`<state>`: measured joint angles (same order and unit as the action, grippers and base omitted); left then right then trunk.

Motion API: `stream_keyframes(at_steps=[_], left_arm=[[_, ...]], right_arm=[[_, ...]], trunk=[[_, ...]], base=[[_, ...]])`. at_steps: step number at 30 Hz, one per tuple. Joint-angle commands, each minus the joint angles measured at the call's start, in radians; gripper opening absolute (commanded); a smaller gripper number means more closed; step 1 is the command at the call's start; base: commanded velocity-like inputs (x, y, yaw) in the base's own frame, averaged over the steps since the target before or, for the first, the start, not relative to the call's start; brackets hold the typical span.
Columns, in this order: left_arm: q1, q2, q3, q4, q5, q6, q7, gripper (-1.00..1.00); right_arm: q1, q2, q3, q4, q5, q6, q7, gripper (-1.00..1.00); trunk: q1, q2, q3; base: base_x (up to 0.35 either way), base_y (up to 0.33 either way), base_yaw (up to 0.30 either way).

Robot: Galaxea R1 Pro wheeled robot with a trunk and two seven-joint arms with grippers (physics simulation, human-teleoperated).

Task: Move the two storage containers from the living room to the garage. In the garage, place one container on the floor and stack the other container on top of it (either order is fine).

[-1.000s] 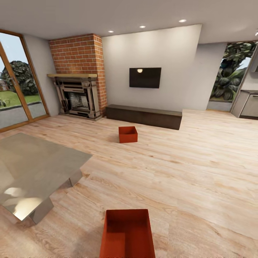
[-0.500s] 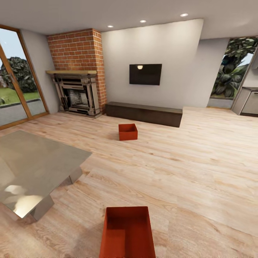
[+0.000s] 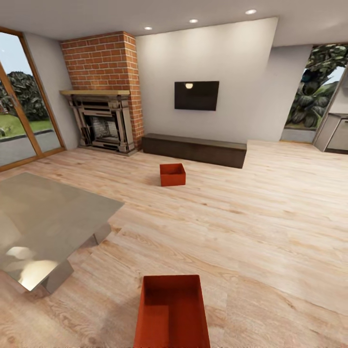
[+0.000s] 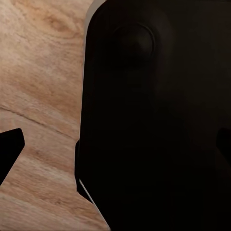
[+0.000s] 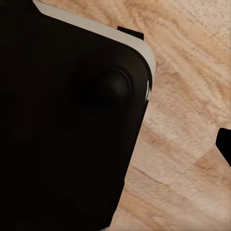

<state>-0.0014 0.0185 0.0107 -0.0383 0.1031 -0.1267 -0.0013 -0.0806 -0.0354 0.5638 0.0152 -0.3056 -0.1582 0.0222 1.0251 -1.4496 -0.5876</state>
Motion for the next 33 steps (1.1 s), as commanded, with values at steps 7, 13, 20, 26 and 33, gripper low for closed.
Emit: stream_keyframes(at_steps=[7, 13, 20, 26, 33], left_arm=[[0.0, 0.0, 0.0, 0.0, 0.009, -0.002, 0.0, 1.0], [0.0, 0.0, 0.0, 0.0, 0.009, -0.002, 0.0, 1.0], [0.0, 0.0, -0.001, 0.0, 0.009, -0.002, 0.0, 1.0], [0.0, 0.0, 0.0, 0.0, 0.009, -0.002, 0.0, 1.0], [0.0, 0.0, 0.0, 0.0, 0.009, -0.002, 0.0, 1.0]], right_arm=[[-0.001, 0.0, 0.008, 0.002, -0.01, -0.004, 0.002, 1.0], [-0.001, 0.0, 0.008, 0.002, -0.01, -0.004, 0.002, 1.0], [-0.001, 0.0, 0.008, 0.002, -0.01, -0.004, 0.002, 1.0], [-0.001, 0.0, 0.008, 0.002, -0.01, -0.004, 0.002, 1.0], [-0.001, -0.001, 0.008, 0.002, -0.011, -0.004, 0.002, 1.0]], trunk=[[0.0, 0.0, -0.012], [0.0, 0.0, -0.021], [0.0, 0.0, -0.033], [0.0, 0.0, -0.042], [0.0, 0.0, -0.053]], base=[[0.0, 0.0, 0.0], [0.0, 0.0, 0.0], [0.0, 0.0, 0.0], [0.0, 0.0, 0.0], [0.0, 0.0, 0.0]])
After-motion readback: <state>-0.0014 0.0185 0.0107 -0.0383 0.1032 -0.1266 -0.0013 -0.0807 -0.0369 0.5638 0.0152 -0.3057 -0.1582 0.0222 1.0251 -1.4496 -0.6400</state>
